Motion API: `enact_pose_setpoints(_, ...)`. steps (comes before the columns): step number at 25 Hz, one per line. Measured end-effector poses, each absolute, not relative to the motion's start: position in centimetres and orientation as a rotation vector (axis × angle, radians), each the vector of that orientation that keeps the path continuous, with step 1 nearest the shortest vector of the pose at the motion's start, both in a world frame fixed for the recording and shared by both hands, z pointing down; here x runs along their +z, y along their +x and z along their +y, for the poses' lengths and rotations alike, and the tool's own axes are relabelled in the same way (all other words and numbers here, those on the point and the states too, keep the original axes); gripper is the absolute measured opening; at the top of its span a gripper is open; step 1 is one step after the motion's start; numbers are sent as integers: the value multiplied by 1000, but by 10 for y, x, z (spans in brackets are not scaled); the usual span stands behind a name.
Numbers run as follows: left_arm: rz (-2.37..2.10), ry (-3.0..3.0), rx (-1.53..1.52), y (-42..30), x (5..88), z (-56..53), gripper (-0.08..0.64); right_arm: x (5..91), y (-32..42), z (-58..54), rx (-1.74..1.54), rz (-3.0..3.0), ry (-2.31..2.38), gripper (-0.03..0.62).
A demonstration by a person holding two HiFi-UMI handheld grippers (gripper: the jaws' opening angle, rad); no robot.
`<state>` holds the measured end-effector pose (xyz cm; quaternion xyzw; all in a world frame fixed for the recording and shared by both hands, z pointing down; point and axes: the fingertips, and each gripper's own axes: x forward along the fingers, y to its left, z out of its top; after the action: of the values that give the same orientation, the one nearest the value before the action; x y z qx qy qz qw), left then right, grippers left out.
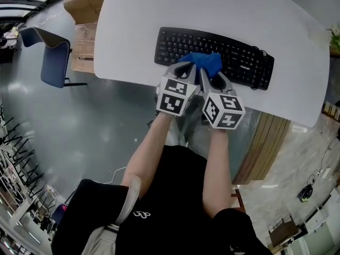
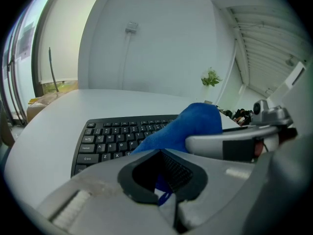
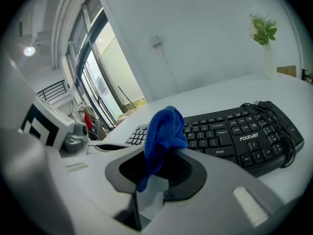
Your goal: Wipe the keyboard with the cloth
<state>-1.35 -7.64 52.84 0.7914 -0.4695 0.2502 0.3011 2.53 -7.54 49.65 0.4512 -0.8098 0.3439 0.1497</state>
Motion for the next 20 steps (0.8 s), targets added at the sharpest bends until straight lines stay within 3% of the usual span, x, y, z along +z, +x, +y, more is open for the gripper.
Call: enact_pose_setpoints(20,-1208,2133,707,46,527,-79,-4,498,88,-74,1039,-2308,1363,83)
